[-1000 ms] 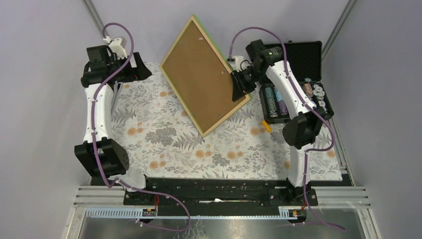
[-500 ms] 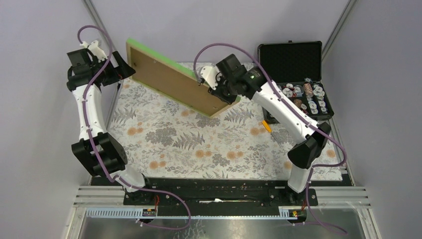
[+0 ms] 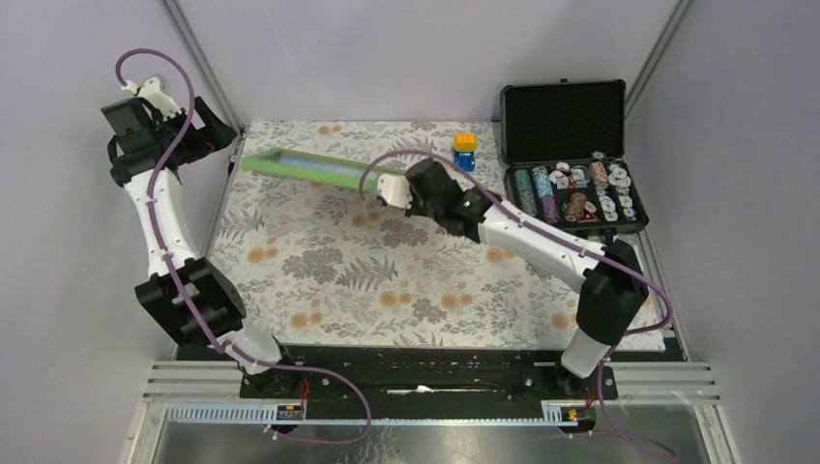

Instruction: Take the photo out of the frame

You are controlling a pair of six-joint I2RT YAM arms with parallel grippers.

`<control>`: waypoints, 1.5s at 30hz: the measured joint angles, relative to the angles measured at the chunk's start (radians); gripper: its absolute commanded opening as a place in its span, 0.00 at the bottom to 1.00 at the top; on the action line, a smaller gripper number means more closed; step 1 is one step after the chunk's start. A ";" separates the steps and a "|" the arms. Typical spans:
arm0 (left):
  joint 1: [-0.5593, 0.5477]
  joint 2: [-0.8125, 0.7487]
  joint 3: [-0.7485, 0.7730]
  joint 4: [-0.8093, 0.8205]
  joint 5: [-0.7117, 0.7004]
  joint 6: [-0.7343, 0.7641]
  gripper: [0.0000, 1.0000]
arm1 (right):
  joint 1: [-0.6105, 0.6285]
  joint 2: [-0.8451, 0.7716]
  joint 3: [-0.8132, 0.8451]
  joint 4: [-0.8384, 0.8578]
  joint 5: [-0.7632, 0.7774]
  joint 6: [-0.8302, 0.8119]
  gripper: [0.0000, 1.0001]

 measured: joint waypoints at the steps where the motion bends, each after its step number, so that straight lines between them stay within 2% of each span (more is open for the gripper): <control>1: -0.002 -0.006 -0.008 0.005 -0.003 0.005 0.97 | 0.015 -0.011 -0.056 0.059 0.025 -0.026 0.00; 10: -0.004 -0.056 -0.063 0.011 -0.010 0.035 0.97 | 0.145 -0.028 -0.429 0.483 0.180 -0.238 0.01; 12: -0.003 -0.061 -0.069 0.010 -0.010 0.044 0.97 | 0.158 -0.028 -0.492 0.575 0.202 -0.248 0.09; 15: -0.003 -0.065 -0.081 0.010 -0.011 0.052 0.97 | 0.171 -0.027 -0.585 0.706 0.216 -0.268 0.11; 21: -0.003 -0.065 -0.116 0.006 -0.012 0.064 0.97 | 0.191 0.021 -0.698 0.908 0.254 -0.301 0.15; 26: -0.003 -0.065 -0.132 0.003 -0.013 0.072 0.97 | 0.198 0.070 -0.739 0.977 0.266 -0.306 0.18; 27: -0.003 -0.065 -0.136 0.002 -0.013 0.073 0.97 | 0.198 0.081 -0.741 0.986 0.267 -0.305 0.21; 29: -0.003 -0.065 -0.142 0.002 -0.013 0.073 0.97 | 0.198 0.104 -0.741 1.004 0.271 -0.305 0.35; 31: -0.003 -0.065 -0.145 -0.002 -0.013 0.074 0.97 | 0.198 0.128 -0.741 1.014 0.270 -0.297 0.57; 33: -0.004 -0.065 -0.145 -0.005 -0.013 0.076 0.97 | 0.198 0.150 -0.746 1.007 0.245 -0.265 0.72; 38: -0.003 -0.065 -0.149 -0.010 -0.013 0.093 0.98 | 0.204 0.159 -0.749 1.003 0.232 -0.235 0.99; 41: -0.004 -0.066 -0.171 -0.016 -0.013 0.112 0.99 | 0.204 0.143 -0.731 0.964 0.226 -0.209 1.00; 45: -0.007 -0.066 -0.197 -0.060 -0.011 0.173 0.99 | 0.207 0.124 -0.666 0.804 0.158 -0.138 1.00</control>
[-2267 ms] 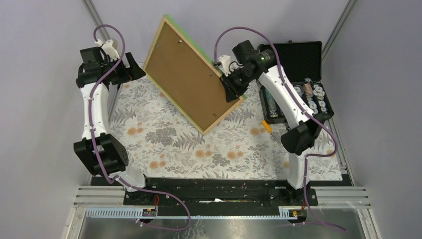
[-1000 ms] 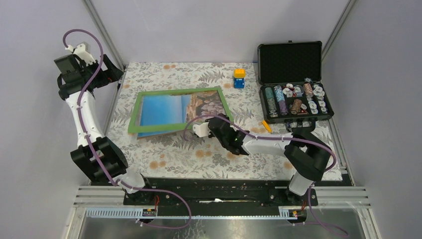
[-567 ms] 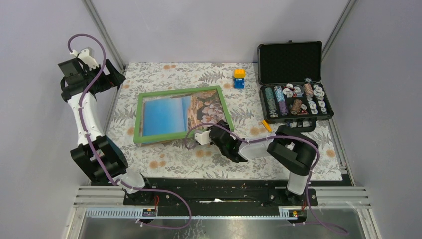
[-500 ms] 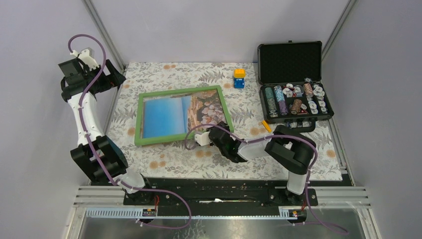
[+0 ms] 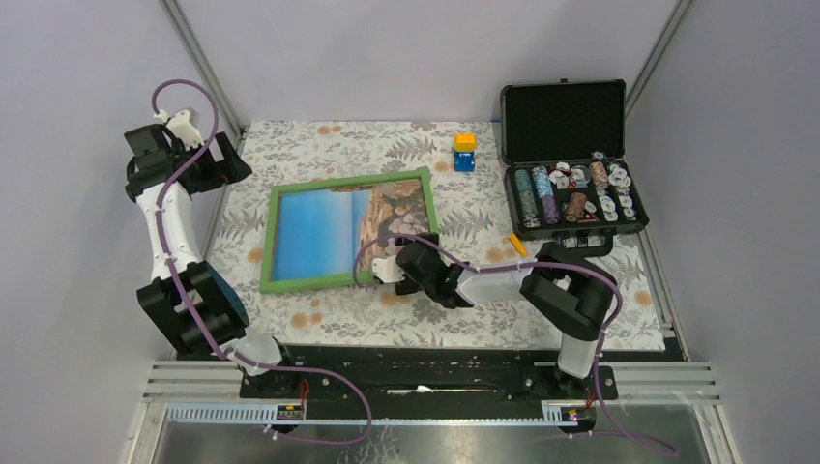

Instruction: Take the photo out of the frame

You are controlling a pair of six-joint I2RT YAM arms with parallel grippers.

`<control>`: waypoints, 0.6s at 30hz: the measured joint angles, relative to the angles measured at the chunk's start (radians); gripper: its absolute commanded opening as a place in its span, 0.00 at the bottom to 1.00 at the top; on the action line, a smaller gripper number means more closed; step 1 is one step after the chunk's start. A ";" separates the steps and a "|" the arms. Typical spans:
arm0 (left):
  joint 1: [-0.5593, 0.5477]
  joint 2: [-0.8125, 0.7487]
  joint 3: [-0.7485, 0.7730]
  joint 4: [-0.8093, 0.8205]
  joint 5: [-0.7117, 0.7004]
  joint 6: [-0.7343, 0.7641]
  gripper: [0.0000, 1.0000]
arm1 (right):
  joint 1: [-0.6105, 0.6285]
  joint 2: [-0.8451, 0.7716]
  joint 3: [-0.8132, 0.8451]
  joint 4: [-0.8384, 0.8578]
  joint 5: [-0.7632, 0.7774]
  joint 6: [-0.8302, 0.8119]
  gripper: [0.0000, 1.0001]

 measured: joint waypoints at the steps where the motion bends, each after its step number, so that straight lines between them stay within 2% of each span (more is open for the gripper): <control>1: -0.004 0.000 -0.007 -0.014 0.000 0.022 0.99 | 0.000 -0.005 0.027 -0.058 -0.035 0.025 1.00; 5: -0.044 0.005 -0.020 -0.081 -0.003 0.121 0.99 | 0.002 -0.037 0.092 -0.248 -0.204 0.109 1.00; 9: -0.161 0.068 0.000 -0.133 -0.007 0.211 0.99 | 0.006 -0.086 0.112 -0.425 -0.370 0.169 1.00; 14: -0.309 0.282 0.125 -0.165 -0.011 0.262 0.99 | 0.010 -0.118 0.130 -0.610 -0.522 0.221 1.00; 18: -0.405 0.468 0.289 -0.178 -0.011 0.263 0.99 | -0.005 -0.162 0.164 -0.746 -0.610 0.275 1.00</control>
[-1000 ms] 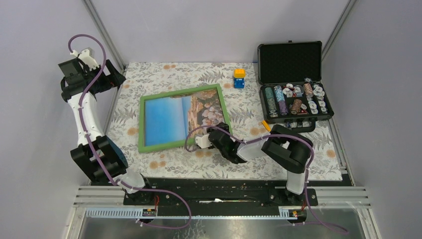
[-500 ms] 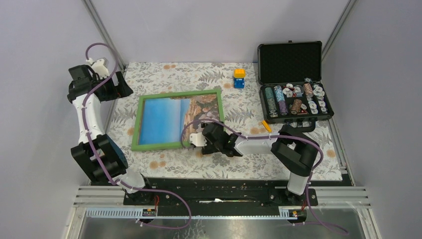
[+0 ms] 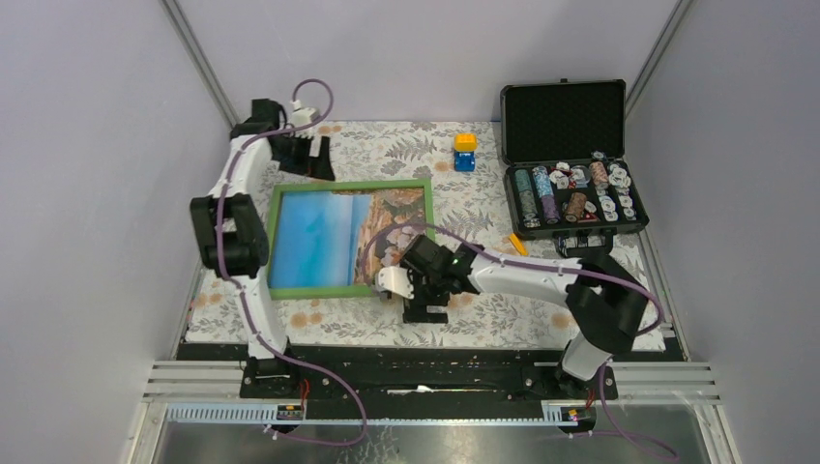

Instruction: Take the photo out of the frame

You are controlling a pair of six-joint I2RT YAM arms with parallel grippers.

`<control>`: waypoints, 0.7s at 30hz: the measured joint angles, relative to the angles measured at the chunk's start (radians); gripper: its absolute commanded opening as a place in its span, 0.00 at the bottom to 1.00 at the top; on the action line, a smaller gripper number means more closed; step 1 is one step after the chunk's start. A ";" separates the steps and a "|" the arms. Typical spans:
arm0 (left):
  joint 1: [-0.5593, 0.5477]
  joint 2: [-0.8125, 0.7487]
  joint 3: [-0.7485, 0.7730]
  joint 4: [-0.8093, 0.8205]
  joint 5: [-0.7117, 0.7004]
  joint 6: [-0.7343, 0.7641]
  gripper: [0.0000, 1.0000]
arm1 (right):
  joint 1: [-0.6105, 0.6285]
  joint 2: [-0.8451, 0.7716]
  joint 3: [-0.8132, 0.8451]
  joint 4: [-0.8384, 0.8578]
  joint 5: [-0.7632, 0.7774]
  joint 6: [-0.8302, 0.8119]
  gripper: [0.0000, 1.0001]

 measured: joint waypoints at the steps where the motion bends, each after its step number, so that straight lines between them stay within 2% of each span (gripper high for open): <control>1: -0.024 0.047 0.055 0.001 0.002 -0.003 0.99 | -0.010 -0.011 0.014 -0.027 -0.019 0.012 1.00; 4: -0.078 0.146 0.174 0.007 0.006 -0.008 0.99 | -0.076 -0.051 0.079 -0.111 -0.080 0.060 1.00; 5: -0.096 0.176 0.210 0.008 0.008 -0.013 0.99 | -0.130 -0.073 0.117 -0.143 -0.105 0.089 1.00; 9: -0.144 0.272 0.305 0.019 0.023 -0.038 0.99 | -0.239 -0.113 0.160 -0.189 -0.145 0.137 1.00; 14: -0.178 0.362 0.335 0.046 0.042 -0.078 0.99 | -0.371 -0.166 0.165 -0.266 -0.179 0.189 1.00; 21: -0.210 0.420 0.332 0.048 0.073 -0.109 0.99 | -0.481 -0.168 0.200 -0.317 -0.223 0.248 1.00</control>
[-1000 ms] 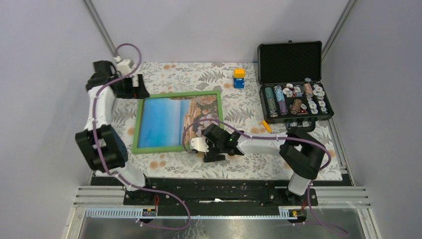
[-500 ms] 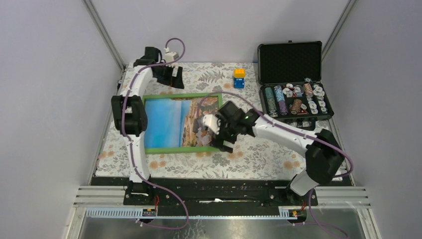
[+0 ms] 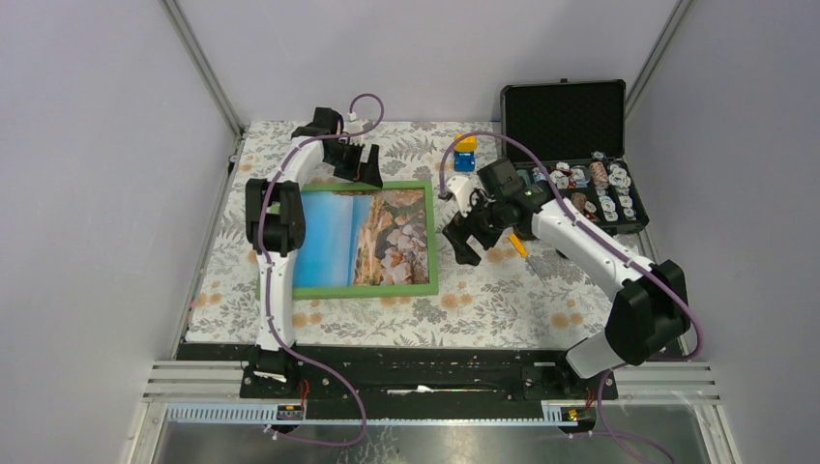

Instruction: Take the photo out of the frame

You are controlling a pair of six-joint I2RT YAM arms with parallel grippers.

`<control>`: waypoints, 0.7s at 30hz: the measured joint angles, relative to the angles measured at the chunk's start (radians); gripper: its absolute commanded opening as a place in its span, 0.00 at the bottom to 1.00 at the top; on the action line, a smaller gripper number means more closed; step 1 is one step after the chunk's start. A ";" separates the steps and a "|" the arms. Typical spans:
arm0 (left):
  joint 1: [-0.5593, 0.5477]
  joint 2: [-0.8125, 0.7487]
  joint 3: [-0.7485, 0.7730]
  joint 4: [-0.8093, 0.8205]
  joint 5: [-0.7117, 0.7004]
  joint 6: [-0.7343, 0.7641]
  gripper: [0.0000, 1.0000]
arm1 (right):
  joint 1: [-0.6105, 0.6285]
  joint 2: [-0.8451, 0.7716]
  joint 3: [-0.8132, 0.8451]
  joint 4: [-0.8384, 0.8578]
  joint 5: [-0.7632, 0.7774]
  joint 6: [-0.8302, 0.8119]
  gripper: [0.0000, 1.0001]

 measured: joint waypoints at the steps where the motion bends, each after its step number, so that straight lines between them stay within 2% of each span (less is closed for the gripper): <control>1: -0.004 0.001 -0.002 0.003 0.008 -0.004 0.99 | -0.015 0.000 0.008 -0.002 -0.004 0.010 1.00; 11: -0.083 -0.042 -0.119 0.000 0.068 0.085 0.94 | -0.086 0.050 0.091 -0.016 -0.068 0.072 1.00; 17: -0.161 -0.080 -0.160 -0.066 0.051 0.128 0.94 | -0.118 0.165 0.178 -0.020 -0.083 0.087 1.00; 21: -0.150 -0.127 -0.188 -0.057 0.039 0.093 0.97 | -0.121 0.279 0.293 -0.020 -0.119 0.104 1.00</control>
